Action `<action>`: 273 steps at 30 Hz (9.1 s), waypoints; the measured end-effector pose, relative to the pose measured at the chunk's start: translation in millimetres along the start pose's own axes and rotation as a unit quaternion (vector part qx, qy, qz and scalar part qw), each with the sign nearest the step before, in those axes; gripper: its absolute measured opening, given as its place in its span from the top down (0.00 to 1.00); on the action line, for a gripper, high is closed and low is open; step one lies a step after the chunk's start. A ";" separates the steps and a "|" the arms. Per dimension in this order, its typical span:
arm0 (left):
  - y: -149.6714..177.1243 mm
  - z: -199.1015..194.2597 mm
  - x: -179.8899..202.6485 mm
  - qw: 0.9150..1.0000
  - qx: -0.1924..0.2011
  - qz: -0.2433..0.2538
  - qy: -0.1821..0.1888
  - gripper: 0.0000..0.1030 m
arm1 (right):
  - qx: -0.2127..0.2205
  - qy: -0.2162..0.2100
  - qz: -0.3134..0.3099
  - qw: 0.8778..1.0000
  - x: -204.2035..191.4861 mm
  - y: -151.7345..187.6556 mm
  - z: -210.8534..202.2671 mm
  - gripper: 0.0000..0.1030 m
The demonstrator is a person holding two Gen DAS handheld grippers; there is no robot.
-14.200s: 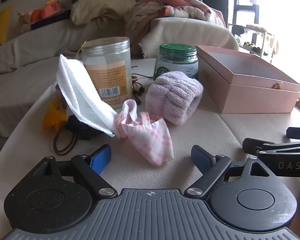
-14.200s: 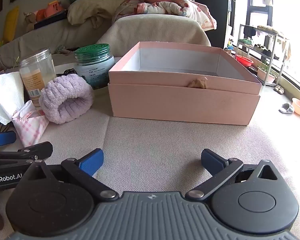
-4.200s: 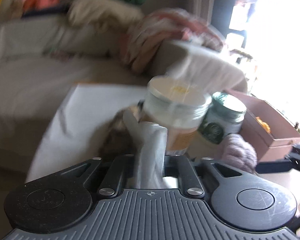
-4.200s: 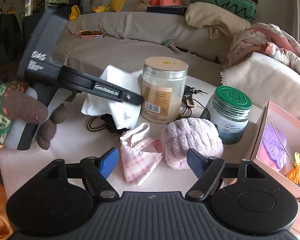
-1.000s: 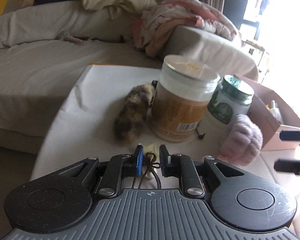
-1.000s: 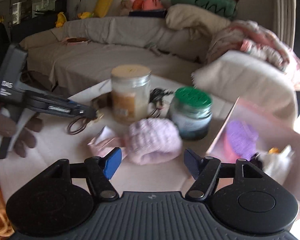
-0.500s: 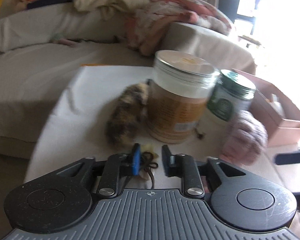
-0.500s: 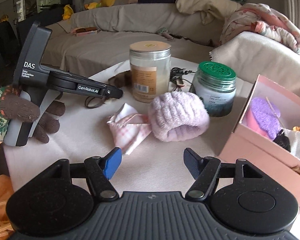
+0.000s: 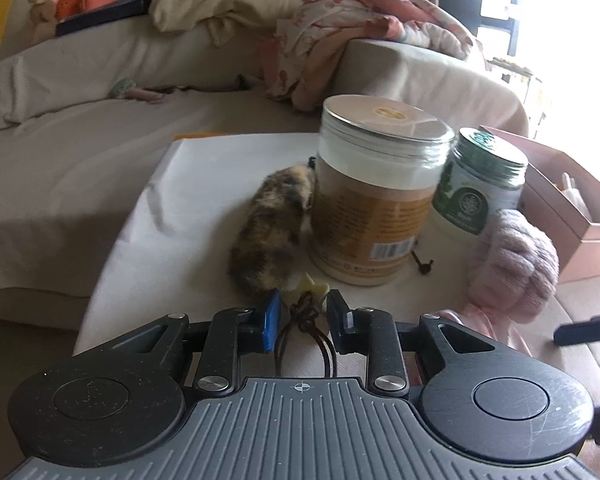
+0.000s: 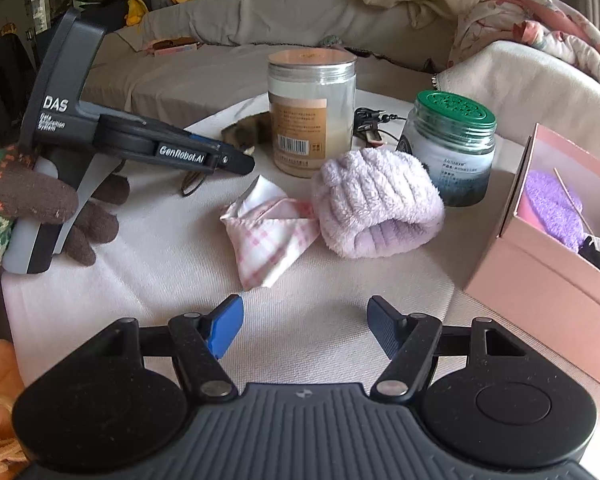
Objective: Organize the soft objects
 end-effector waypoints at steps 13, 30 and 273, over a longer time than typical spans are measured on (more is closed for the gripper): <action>2.6 -1.1 -3.4 1.000 0.001 0.013 0.028 0.72 | 0.023 -0.026 0.017 0.999 -9.5 -27.7 26.3 0.49; 5.6 -3.5 -3.6 1.000 0.014 -0.001 0.026 0.78 | 0.022 -0.037 -0.051 0.998 -32.9 -43.8 -2.3 0.89; -72.2 -39.0 -104.3 0.969 0.053 -0.163 0.178 0.73 | -0.235 0.022 0.178 0.955 115.9 -242.9 143.6 0.86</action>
Point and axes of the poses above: each gripper's, at about its wrist camera, not at the fingertips, and z roughly the way its jaws point, x to its right, y to its underside, the point moved 8 cm from there along z, roughly the way its jaws point, and after that the axes turned 8 degrees about -y, right-handed, at the moved point
